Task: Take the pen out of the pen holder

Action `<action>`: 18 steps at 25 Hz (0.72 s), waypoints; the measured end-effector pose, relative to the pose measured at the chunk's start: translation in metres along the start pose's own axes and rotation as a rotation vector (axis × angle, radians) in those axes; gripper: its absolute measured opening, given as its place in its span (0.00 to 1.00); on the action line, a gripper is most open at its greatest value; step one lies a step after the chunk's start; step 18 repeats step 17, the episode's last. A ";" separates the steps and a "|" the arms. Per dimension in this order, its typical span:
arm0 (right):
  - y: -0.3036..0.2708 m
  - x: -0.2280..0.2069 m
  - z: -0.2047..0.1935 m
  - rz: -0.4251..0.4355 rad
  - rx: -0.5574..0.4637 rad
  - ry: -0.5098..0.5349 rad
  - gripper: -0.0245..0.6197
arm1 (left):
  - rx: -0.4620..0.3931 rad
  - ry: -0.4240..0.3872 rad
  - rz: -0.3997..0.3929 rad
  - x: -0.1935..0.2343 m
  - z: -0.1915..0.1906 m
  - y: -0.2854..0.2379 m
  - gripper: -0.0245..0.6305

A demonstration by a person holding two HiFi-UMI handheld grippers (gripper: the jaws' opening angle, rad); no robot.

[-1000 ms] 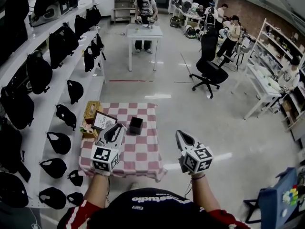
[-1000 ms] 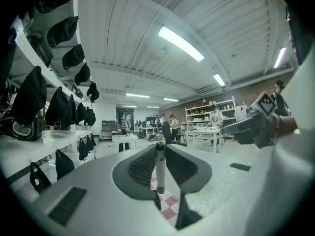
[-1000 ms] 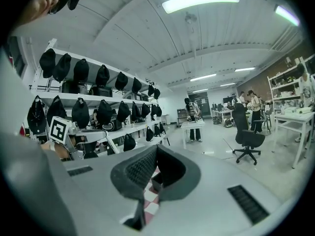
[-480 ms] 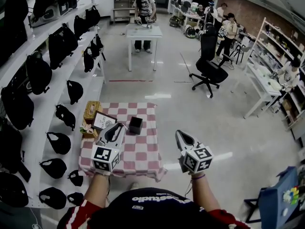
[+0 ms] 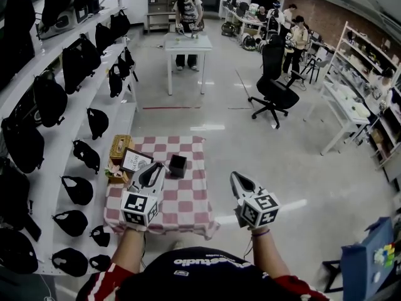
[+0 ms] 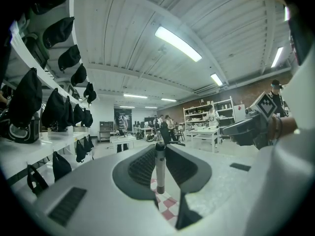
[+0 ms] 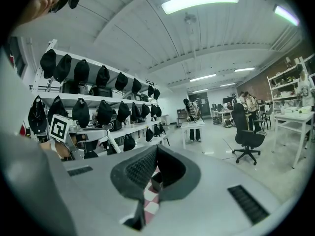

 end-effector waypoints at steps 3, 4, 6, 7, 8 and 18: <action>0.000 0.000 0.000 -0.001 -0.006 0.000 0.04 | -0.002 -0.002 -0.004 -0.001 0.001 0.000 0.15; 0.000 0.000 0.000 -0.001 -0.009 0.000 0.04 | -0.004 -0.002 -0.005 -0.001 0.001 0.000 0.15; 0.000 -0.001 -0.001 -0.001 -0.009 0.001 0.04 | -0.005 -0.002 -0.007 -0.002 0.002 -0.001 0.15; 0.001 -0.001 -0.002 -0.001 -0.008 0.002 0.04 | -0.003 -0.001 -0.008 -0.003 0.002 -0.001 0.15; 0.001 -0.002 -0.002 -0.001 -0.008 0.003 0.04 | -0.001 0.001 -0.008 -0.003 0.002 -0.001 0.15; 0.000 -0.002 -0.001 -0.004 -0.017 0.011 0.04 | -0.021 0.011 -0.001 -0.001 0.001 -0.002 0.14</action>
Point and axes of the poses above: the fingertips, and each gripper's own axes: y backward along the fingers, x to its left, z out of its top, the point moved 9 cm from there along y, backward along the fingers, and after that the axes turned 8 degrees about -x, right-handed, at the moved point
